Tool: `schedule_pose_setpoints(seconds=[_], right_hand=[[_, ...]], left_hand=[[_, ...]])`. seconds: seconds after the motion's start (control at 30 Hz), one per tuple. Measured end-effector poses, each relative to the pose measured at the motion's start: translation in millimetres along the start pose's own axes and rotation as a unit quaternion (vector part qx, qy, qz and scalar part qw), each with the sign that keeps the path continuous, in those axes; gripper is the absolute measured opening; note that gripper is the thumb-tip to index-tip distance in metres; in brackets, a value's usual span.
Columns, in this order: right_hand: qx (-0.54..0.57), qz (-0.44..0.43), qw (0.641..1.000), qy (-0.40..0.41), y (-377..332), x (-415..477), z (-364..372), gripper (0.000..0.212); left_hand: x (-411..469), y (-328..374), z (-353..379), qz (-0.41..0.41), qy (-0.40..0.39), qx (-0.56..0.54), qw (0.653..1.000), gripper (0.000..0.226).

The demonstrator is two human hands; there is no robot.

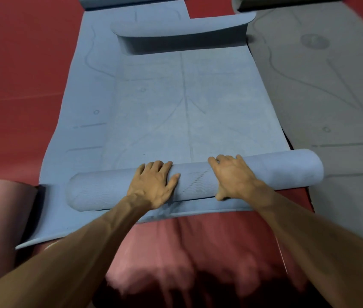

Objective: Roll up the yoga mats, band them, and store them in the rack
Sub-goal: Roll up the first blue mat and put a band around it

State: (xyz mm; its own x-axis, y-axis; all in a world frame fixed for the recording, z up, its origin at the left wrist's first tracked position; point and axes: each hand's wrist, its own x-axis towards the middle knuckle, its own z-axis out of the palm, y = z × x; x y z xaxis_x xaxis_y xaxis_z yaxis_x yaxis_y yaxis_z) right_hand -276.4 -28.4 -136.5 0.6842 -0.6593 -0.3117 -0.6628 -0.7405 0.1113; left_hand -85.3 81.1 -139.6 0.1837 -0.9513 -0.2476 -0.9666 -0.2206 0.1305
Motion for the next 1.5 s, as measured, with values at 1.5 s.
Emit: schedule_pose_setpoints(seconds=[1.5], right_hand=[[0.055,0.019,0.998,0.023,37.3,-20.6,27.1,0.109]], left_hand=[[32.4,-4.8,-5.2,-0.077,-0.053,-0.051,0.994,0.051]])
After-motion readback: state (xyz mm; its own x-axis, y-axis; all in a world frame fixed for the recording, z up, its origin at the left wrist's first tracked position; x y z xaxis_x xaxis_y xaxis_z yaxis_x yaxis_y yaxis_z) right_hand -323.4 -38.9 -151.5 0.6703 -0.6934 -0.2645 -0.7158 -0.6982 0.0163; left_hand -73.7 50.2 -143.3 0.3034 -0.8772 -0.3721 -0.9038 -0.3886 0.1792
